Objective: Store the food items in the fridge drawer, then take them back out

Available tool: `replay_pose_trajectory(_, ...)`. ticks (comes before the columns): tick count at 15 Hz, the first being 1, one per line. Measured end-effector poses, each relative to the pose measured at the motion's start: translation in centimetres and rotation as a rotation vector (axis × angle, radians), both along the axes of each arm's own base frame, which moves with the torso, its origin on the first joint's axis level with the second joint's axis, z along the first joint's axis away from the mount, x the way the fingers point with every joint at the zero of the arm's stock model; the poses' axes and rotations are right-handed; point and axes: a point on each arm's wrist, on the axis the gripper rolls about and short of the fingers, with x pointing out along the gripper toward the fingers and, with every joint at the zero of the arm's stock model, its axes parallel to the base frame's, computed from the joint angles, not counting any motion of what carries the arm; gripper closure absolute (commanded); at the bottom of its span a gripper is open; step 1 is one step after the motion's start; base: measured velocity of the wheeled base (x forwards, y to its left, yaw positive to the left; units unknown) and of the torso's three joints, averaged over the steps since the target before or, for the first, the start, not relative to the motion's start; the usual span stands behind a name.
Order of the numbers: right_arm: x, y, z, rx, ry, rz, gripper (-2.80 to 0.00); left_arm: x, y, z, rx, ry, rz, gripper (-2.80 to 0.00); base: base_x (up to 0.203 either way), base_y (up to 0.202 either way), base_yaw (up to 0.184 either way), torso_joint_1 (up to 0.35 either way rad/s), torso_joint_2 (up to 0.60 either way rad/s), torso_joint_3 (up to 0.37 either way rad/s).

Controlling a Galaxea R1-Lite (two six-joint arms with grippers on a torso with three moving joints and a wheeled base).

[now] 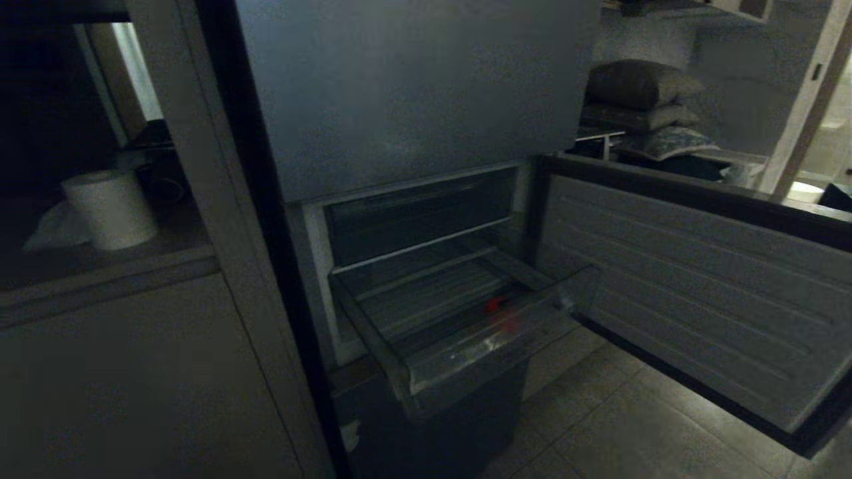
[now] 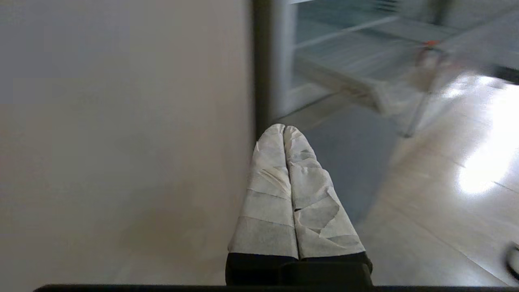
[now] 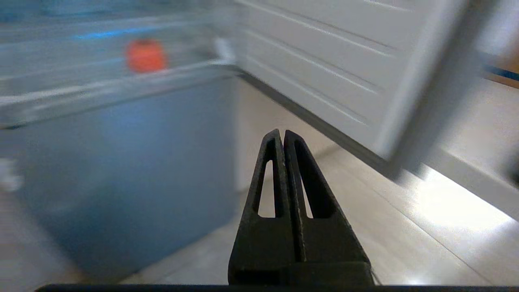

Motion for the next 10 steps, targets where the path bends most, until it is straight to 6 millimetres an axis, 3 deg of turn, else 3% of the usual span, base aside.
replay_pose_trajectory(7, 0.01, 0.00, 0.00, 0.000, 0.001, 0.001, 0.00, 0.00, 0.00, 0.00, 0.000, 0.000, 0.000, 0.00, 0.001, -0.008, 0.169, 0.002, 0.00, 0.004)
replay_pose_trajectory(10, 0.01, 0.00, 0.00, -0.002, 0.001, 0.001, 0.00, 0.00, 0.00, 0.00, 0.000, 0.000, 0.000, 0.00, 0.000, -0.001, 0.035, 0.002, 0.00, 0.001)
